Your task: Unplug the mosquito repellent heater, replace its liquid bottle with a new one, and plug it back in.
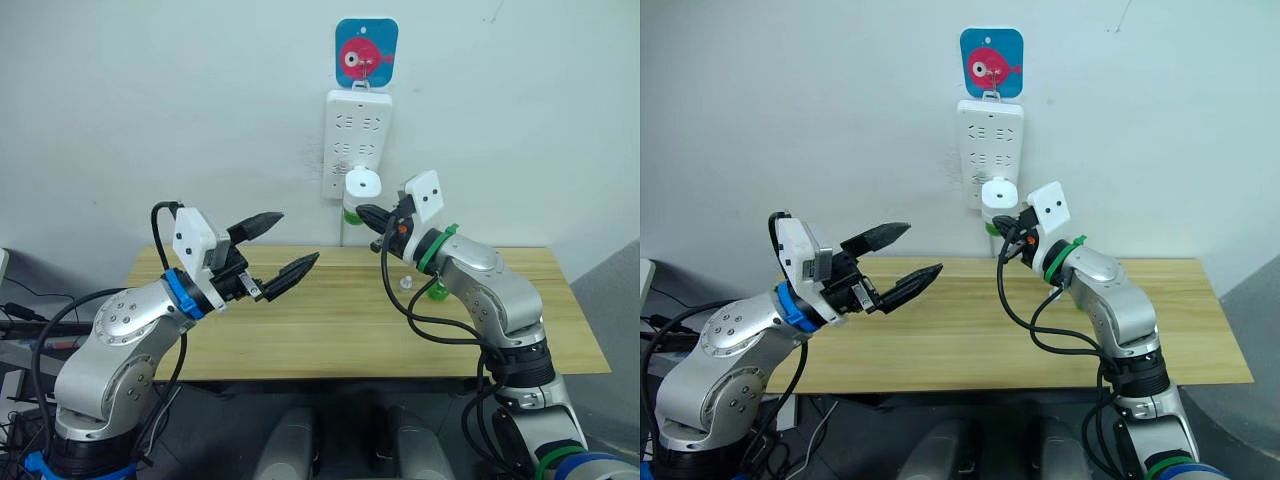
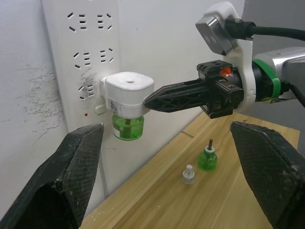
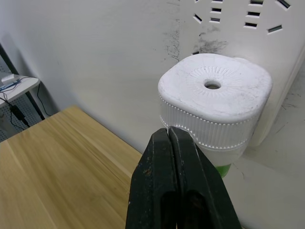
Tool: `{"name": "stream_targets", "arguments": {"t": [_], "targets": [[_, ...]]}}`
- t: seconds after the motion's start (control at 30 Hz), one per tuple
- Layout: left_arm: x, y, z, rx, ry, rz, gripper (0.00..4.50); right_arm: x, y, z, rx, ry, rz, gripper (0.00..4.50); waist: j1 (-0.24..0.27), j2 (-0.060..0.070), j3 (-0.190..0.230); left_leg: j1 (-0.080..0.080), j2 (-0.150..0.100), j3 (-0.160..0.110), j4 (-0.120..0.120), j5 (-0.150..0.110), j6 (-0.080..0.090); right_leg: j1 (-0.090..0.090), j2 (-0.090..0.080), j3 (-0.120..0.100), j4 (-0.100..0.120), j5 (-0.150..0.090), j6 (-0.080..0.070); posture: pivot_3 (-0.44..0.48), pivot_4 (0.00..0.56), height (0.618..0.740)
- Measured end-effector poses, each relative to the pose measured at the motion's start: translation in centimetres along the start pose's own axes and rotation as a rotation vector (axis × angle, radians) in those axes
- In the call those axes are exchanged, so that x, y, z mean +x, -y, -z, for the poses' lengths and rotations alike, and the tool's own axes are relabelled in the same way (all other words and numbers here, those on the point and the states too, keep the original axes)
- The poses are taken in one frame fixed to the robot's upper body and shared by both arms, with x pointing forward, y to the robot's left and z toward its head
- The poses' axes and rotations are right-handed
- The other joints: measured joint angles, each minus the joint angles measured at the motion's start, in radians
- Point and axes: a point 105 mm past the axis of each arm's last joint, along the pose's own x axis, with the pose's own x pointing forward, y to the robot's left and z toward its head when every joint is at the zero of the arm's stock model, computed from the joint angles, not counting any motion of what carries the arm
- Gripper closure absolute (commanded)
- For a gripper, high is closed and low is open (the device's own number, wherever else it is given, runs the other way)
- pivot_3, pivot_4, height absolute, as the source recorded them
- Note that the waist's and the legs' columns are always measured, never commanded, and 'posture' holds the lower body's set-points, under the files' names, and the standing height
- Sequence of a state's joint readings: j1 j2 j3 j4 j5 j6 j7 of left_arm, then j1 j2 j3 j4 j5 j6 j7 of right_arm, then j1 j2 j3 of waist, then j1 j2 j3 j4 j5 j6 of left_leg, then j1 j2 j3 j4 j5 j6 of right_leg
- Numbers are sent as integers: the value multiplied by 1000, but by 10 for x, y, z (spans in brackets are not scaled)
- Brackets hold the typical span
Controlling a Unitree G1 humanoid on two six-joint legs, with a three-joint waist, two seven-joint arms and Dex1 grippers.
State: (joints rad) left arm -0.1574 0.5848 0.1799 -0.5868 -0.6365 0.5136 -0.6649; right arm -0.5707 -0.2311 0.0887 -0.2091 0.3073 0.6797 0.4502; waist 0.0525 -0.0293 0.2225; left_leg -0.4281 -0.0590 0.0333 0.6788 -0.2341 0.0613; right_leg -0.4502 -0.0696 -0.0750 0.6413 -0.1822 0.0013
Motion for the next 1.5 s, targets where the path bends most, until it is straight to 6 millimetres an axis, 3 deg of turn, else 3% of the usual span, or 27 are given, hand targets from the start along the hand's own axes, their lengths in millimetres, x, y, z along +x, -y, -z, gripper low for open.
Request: {"name": "stream_targets", "arguments": {"t": [0.43,1.5], "targets": [[0,1,0,0,-2,18,0,-10,-5,8,-18,-49,-76,4465,-2,0,0,0,0,0,-2,0,0,0,0,-1,-1,-1,0,68,187,740],[-3,3,4,-5,-8,21,0,2,4,-1,-33,32,18,4465,1,0,0,0,0,-2,-1,-1,-6,0,-1,-1,-1,-3,-3,65,191,740]]}}
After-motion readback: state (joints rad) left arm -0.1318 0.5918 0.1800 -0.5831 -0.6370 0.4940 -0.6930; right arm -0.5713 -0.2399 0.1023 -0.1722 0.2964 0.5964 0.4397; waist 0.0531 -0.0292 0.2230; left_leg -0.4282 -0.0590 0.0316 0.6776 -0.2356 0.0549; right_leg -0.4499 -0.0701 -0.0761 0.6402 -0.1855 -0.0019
